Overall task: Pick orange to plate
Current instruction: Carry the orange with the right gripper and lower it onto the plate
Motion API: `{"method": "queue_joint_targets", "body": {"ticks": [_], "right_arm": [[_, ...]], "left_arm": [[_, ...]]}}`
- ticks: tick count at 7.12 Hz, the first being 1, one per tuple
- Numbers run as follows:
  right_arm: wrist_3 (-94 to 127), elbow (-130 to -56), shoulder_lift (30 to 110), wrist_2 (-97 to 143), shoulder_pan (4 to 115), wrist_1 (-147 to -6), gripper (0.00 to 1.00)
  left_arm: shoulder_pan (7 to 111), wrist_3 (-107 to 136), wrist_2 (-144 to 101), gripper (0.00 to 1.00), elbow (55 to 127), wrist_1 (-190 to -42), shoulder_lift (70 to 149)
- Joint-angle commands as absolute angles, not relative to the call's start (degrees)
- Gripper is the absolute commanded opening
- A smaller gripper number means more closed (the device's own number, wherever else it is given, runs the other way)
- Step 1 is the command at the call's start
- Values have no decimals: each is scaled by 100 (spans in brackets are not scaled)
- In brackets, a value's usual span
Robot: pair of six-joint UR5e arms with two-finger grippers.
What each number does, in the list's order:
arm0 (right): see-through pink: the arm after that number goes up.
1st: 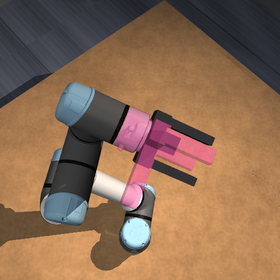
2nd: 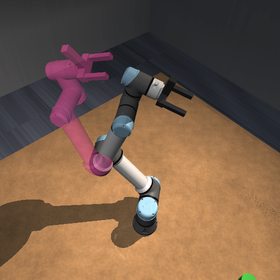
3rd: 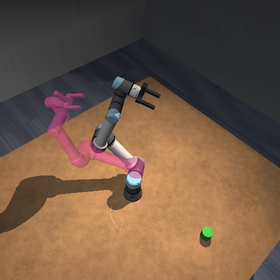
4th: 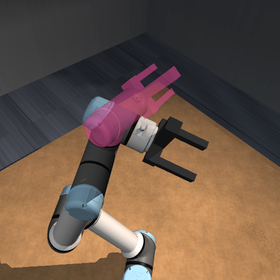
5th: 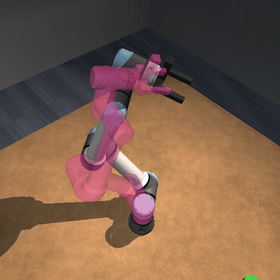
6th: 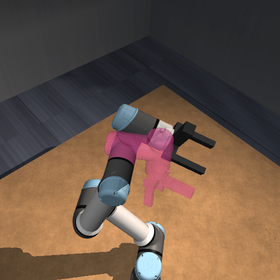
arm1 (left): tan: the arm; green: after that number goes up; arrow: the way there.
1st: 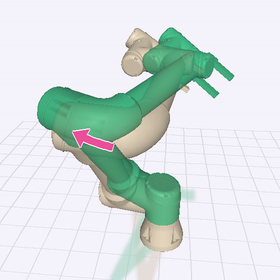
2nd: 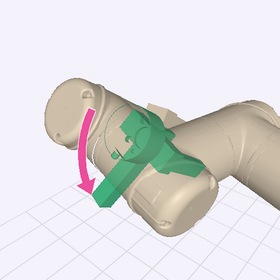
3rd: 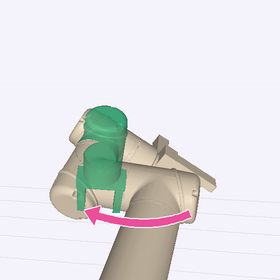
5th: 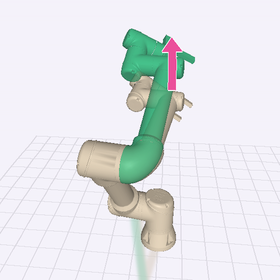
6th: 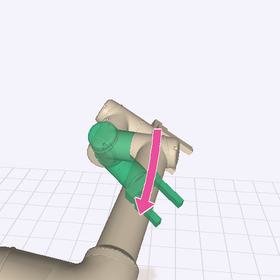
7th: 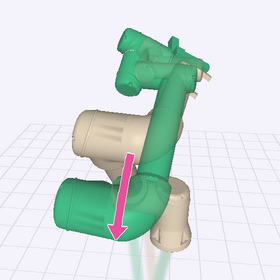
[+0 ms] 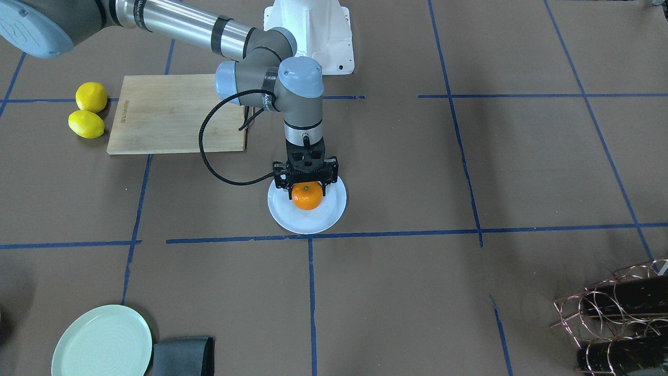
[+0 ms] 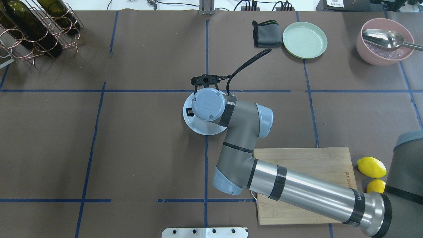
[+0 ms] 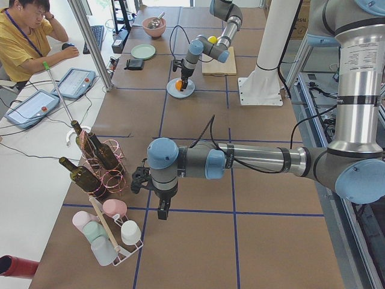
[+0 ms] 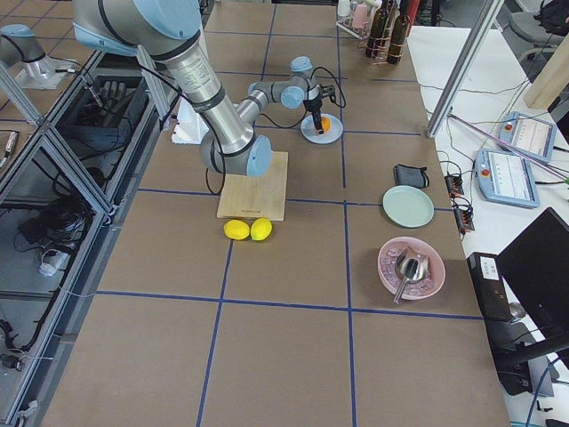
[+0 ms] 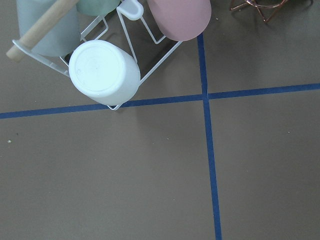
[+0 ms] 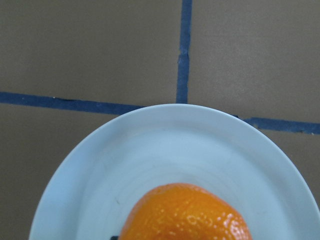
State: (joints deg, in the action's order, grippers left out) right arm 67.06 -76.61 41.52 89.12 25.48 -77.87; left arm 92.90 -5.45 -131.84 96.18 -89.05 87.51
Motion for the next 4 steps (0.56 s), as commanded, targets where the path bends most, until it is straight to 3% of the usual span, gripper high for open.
{"method": "queue_joint_targets", "body": {"ticks": [1, 4], "right_arm": [[6732, -7681, 4140, 8930, 2549, -7787, 100], [6278, -8565, 4305, 9864, 3327, -8539, 100]], "left_arm": [[9290, -545, -13184, 100, 9624, -8903, 8745], [9290, -554, -13184, 100, 9633, -8903, 8754]]}}
